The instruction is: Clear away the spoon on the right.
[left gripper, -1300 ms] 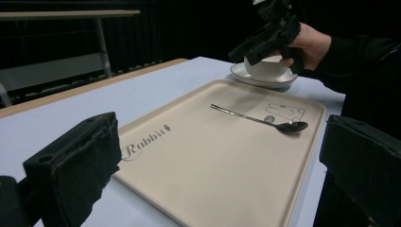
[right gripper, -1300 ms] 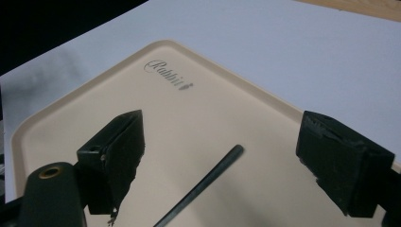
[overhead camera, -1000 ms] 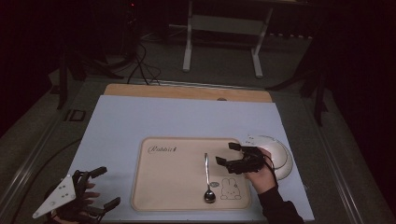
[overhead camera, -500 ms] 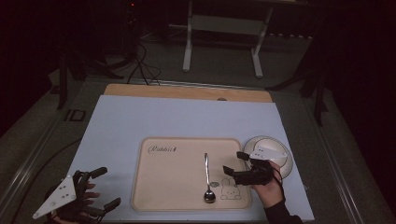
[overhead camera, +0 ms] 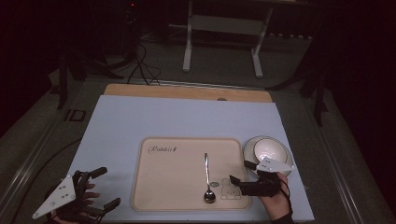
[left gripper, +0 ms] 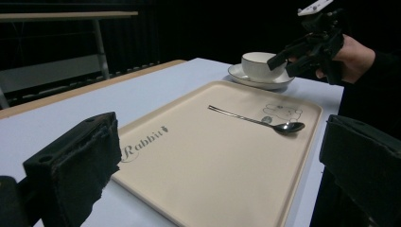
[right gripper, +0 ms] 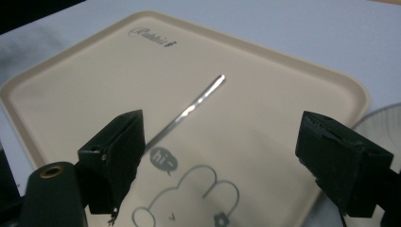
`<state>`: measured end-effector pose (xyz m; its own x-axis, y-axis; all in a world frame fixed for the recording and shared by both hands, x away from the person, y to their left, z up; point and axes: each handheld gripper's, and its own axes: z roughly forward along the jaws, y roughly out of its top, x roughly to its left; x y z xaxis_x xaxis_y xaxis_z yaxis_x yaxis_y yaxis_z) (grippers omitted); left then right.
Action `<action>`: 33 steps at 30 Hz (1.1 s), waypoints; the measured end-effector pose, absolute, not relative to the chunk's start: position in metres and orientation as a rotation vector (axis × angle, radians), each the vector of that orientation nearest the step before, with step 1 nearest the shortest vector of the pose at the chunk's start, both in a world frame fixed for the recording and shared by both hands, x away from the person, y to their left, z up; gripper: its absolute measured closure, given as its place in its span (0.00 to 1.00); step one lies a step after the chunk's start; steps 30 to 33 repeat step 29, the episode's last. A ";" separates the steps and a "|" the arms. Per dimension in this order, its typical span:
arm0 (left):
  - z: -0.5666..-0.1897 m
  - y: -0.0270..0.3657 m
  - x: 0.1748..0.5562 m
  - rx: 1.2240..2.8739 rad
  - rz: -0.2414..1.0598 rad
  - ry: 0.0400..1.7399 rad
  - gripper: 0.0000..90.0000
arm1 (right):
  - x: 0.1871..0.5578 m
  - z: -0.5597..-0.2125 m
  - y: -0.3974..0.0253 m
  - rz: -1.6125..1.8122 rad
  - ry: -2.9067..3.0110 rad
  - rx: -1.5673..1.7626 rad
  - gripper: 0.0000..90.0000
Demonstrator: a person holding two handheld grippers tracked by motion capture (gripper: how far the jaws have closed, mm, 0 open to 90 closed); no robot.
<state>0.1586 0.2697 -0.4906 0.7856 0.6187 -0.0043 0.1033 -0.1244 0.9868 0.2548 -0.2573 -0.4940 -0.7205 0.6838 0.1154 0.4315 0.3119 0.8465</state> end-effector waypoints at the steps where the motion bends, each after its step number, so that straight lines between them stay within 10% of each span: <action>1: -0.491 0.270 0.159 1.660 0.485 0.579 0.00 | 0.253 -0.495 -0.259 1.365 2.316 1.016 0.18; 33: -0.492 0.269 0.159 1.668 0.477 0.577 0.00 | 0.247 -0.517 -0.278 1.277 2.307 1.092 0.17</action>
